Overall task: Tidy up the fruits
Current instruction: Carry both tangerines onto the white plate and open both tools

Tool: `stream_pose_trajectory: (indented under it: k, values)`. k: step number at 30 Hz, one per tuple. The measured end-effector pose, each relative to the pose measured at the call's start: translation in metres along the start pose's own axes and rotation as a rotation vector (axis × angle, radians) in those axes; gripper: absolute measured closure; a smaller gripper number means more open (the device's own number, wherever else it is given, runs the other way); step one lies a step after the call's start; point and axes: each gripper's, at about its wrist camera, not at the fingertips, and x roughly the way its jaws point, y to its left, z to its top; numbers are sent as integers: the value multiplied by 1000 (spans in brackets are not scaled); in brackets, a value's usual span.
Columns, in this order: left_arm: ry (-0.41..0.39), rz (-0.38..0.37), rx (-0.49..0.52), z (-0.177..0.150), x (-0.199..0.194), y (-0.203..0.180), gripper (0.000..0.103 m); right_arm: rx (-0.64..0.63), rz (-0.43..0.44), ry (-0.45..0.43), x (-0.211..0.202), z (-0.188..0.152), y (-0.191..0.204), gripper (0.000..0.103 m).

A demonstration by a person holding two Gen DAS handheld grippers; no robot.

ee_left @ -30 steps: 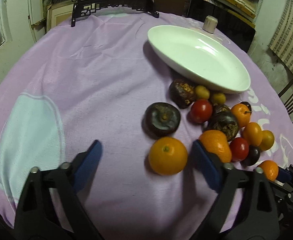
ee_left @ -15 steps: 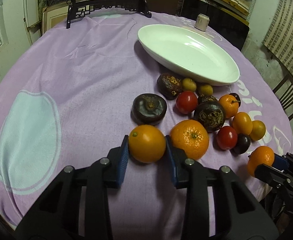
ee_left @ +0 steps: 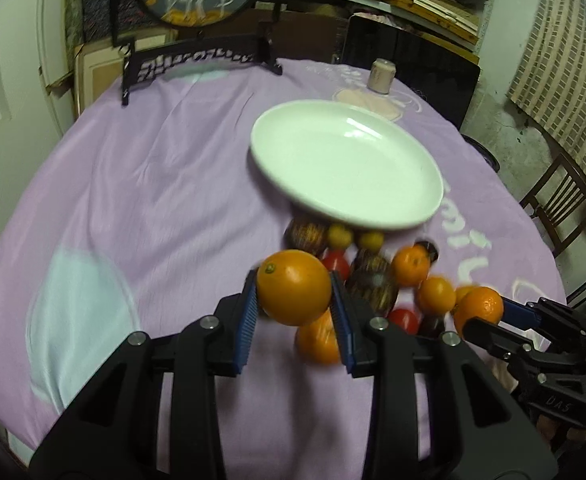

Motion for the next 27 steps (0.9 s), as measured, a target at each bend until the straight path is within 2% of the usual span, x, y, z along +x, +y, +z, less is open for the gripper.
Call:
stream_pose_trajectory:
  k: [4, 7, 11, 15, 20, 22, 23, 24, 27]
  values:
    - [2, 4, 44, 54, 24, -16, 68, -63, -72, -40, 8, 54, -18, 62]
    - [59, -8, 40, 99, 67, -25, 68, -105, -123, -48, 30, 100, -35, 62]
    - [139, 38, 28, 141, 134, -35, 68, -124, -153, 22, 82, 146, -64, 62]
    - [199, 38, 2, 160, 174, -35, 68, -106, -148, 116, 135, 161, -88, 62]
    - [216, 58, 5, 172, 199, -32, 68, -97, -149, 152, 165, 167, -101, 62]
    - [201, 65, 3, 178, 203, -30, 57, -112, -156, 152, 171, 170, -98, 59]
    - [186, 70, 0, 181, 202, -29, 35, -124, -162, 145, 171, 171, -97, 48]
    - [164, 73, -5, 183, 197, -28, 29, -135, -183, 128, 168, 172, -95, 43]
    - [123, 60, 6, 182, 173, -27, 29, -153, -209, 107, 147, 172, -87, 43]
